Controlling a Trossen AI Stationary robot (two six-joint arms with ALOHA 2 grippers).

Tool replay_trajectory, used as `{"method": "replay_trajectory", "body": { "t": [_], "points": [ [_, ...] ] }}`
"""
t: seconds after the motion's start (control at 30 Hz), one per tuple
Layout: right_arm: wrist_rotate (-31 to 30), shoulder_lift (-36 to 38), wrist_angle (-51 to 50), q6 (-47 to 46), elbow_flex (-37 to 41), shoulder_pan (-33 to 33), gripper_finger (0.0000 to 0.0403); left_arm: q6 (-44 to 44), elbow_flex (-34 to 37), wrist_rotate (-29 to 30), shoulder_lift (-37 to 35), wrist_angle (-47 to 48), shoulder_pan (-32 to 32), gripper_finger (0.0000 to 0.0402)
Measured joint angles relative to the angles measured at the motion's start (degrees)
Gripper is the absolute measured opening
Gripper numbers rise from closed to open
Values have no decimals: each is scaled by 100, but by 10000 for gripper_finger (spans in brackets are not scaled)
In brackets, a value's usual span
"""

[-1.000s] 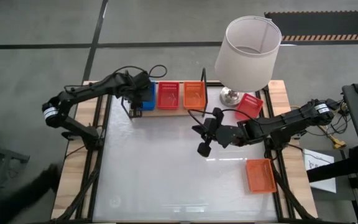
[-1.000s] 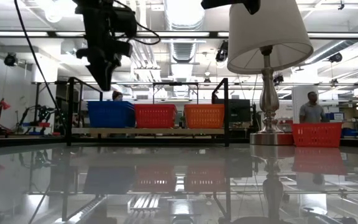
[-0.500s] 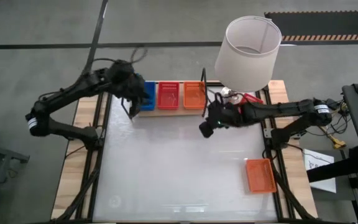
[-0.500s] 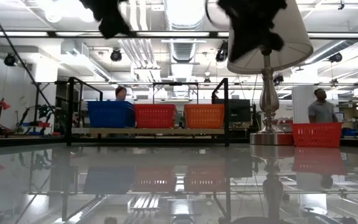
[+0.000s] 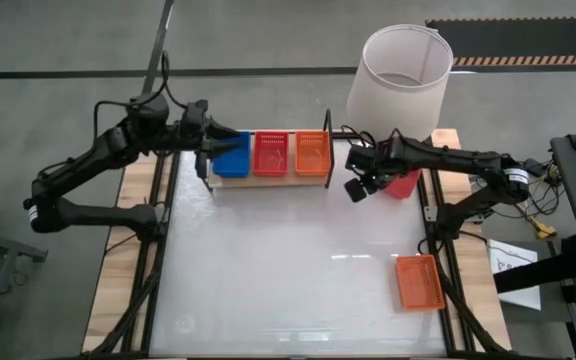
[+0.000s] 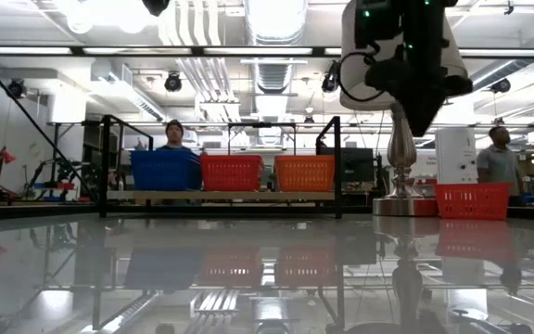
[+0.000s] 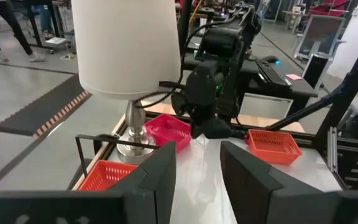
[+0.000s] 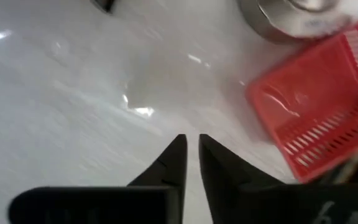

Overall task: Stack baskets on shelf by color
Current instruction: Stack the red basket on top of the stack red baskets on the shelf

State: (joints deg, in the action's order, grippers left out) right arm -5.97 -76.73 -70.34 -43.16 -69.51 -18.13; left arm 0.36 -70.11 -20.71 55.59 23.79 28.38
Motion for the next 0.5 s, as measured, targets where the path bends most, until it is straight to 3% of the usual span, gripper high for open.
{"method": "replay_trajectory", "body": {
  "t": [0.2, 0.5],
  "points": [
    [-24, 0, -186, 390, 448, -16, 102, 40, 0, 11, 3, -4, 0, 109],
    [-868, -2, 257, 632, 1661, -20, 179, 157, 13, 15, 293, -214, 0, 109]
  ]
}}
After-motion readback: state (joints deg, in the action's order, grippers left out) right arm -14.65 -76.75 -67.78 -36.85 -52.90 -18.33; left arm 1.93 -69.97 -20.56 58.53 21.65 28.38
